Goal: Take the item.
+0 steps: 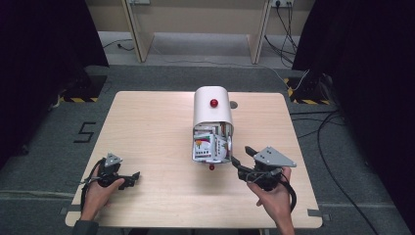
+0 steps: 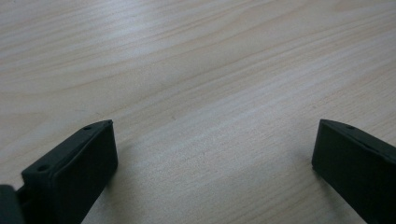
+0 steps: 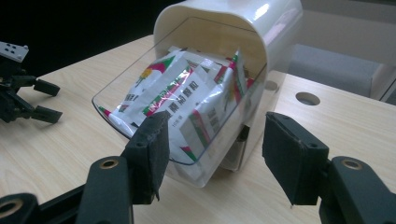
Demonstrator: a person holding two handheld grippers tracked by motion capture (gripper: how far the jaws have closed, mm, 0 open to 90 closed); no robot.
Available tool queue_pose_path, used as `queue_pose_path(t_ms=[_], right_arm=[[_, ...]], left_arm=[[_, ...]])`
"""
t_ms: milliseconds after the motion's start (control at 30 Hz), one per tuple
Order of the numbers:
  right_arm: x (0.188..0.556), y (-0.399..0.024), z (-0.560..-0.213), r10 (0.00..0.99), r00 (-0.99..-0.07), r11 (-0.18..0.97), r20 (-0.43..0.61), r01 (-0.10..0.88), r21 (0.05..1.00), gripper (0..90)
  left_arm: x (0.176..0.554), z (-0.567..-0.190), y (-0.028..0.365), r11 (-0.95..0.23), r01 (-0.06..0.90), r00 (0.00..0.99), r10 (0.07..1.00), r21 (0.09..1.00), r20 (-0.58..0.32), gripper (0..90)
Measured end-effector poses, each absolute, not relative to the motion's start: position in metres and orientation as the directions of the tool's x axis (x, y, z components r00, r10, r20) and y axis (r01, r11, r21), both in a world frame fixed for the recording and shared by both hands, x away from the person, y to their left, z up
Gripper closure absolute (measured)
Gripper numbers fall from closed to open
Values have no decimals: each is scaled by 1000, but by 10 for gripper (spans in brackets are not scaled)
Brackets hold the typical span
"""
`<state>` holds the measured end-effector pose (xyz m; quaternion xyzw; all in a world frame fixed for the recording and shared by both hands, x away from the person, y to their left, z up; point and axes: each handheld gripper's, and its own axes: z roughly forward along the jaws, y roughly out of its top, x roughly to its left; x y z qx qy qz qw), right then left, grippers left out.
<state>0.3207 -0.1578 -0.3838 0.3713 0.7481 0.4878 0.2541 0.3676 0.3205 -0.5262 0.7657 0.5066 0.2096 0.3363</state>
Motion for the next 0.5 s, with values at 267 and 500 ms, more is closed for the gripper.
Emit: queue_pose_path(t_ms=[267, 500], right_arm=[[325, -147, -384, 793, -609, 263, -28, 301, 917, 445], [332, -140, -387, 797, -602, 273, -45, 293, 917, 487]], left_arm=[[368, -526, 321, -260, 635, 399, 917, 728, -20, 0], [368, -526, 321, -261, 635, 399, 917, 727, -20, 0]])
